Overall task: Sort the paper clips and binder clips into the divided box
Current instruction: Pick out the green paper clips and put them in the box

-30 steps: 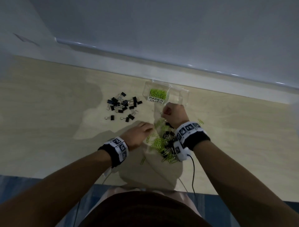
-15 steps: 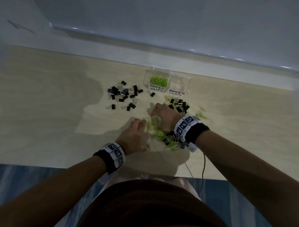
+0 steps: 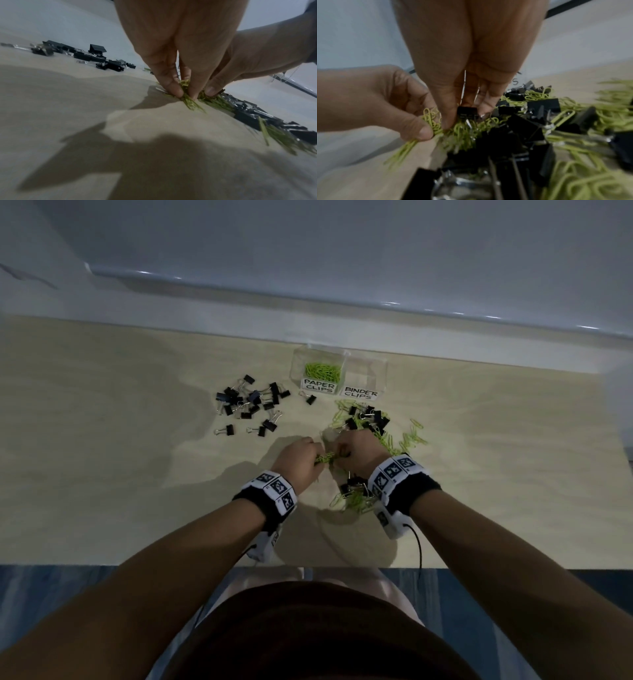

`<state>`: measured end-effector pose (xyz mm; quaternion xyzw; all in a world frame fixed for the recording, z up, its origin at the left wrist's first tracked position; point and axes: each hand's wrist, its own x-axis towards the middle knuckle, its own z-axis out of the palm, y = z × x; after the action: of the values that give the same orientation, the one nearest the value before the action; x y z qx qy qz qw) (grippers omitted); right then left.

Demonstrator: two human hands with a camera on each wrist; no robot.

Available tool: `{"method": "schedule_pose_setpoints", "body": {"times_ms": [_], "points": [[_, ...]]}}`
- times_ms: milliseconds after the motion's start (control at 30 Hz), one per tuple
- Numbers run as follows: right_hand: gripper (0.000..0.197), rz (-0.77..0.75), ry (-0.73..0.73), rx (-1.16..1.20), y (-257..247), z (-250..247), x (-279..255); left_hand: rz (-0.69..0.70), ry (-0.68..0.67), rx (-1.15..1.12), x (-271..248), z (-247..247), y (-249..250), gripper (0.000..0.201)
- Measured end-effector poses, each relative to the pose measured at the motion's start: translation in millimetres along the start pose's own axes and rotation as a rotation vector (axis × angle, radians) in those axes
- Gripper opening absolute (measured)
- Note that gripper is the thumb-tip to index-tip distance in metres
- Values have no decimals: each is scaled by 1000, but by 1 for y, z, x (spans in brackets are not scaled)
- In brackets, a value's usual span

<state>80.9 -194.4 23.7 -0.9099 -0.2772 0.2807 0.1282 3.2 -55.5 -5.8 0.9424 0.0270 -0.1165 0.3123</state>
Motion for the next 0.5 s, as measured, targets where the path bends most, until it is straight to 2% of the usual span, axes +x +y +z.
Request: {"method": "schedule_pose_setpoints", "body": {"times_ms": [100,267,367,500], "points": [[11,85,100,250,9,3,4,-14,0,-49,1,-7,-5,17],[12,222,174,678,19,-6,5,-102,-9,-290,6,-28,-15,10],[13,205,234,883,21,-22,6,-91,42,-360,16,-47,-9,9],[13,139,304,937,18,-57,21,-61,134,-383,46,-77,6,10]]}}
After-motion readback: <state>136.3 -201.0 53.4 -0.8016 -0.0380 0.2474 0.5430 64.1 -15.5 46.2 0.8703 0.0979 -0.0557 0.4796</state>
